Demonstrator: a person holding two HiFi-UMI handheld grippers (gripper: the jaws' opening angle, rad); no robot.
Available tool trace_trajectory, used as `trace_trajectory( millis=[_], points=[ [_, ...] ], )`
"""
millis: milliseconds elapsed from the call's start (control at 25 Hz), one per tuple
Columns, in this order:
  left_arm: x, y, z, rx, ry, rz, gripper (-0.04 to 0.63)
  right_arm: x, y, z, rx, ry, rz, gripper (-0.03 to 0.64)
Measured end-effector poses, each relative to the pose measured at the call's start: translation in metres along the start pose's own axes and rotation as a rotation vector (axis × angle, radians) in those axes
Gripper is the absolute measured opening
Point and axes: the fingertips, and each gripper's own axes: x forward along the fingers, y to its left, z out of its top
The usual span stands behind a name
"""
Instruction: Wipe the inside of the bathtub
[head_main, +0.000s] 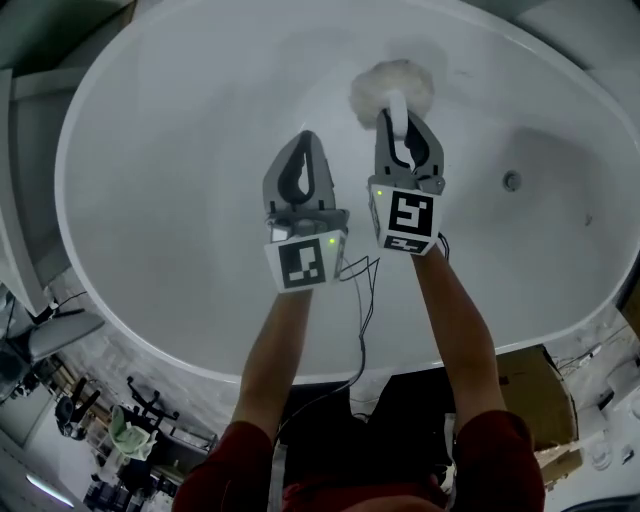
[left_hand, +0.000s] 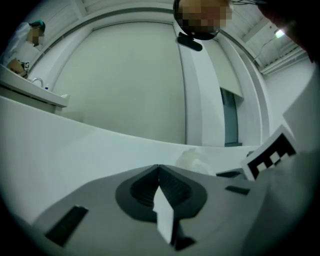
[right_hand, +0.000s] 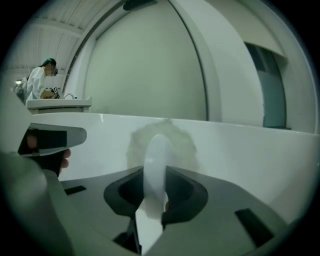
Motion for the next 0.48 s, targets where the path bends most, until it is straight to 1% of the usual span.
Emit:
trace_trajectory(
  millis=[80, 160, 240, 360, 480],
  points=[
    [0.01, -0.029, 0.0, 0.004, 0.002, -0.051, 0.015, -0.022, -0.035, 0.001, 0.011, -0.011, -0.066, 0.092],
    [0.023, -0.069, 0.002, 0.014, 0.003, -0.102, 0.015, -0.044, -0.079, 0.003, 0.023, -0.02, -0.14, 0.092],
    [0.035, -0.109, 0.004, 0.026, 0.002, -0.145, 0.015, -0.063, -0.12, 0.001, 0.059, -0.019, -0.204, 0.092],
    [0.047, -0.164, 0.002, 0.048, 0.002, -0.2, 0.015, -0.09, -0.175, -0.003, 0.115, -0.025, -0.277, 0.092],
    [0.058, -0.224, 0.004, 0.048, 0.008, -0.258, 0.015, -0.119, -0.23, -0.009, 0.129, -0.032, -0.342, 0.092]
  ],
)
